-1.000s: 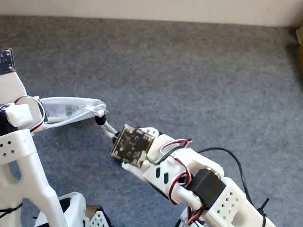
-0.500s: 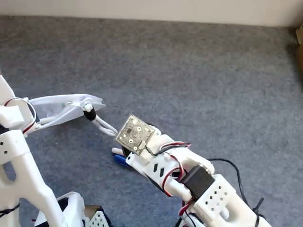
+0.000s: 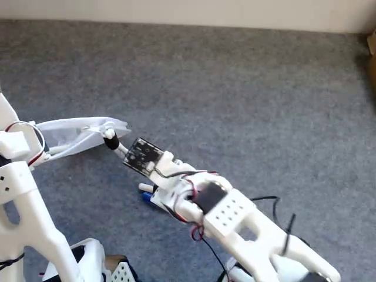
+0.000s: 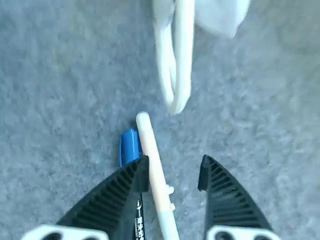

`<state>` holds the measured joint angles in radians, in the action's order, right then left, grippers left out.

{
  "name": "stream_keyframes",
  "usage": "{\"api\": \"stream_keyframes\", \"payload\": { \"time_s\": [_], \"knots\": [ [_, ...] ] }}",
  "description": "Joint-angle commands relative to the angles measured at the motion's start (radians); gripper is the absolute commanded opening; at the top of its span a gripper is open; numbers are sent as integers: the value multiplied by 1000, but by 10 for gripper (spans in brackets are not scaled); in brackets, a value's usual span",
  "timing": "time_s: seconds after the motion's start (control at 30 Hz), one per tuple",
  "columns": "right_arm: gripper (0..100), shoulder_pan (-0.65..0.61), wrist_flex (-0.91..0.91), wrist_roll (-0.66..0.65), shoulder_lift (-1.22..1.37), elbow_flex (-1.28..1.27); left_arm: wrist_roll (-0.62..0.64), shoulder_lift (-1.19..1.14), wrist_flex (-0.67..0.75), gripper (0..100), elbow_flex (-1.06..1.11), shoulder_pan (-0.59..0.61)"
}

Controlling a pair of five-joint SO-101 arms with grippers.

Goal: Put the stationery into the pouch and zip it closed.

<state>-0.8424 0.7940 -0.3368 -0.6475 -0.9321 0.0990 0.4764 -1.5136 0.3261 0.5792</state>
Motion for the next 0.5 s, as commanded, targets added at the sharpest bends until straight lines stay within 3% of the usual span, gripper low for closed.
{"api": "stream_keyframes", "payload": {
  "time_s": [0.0,0.47],
  "knots": [
    [148,12,-19,6,99,113,9,-33,17,8,36,22],
    [148,-2,-19,6,369,231,9,-33,17,8,39,21]
  ]
}}
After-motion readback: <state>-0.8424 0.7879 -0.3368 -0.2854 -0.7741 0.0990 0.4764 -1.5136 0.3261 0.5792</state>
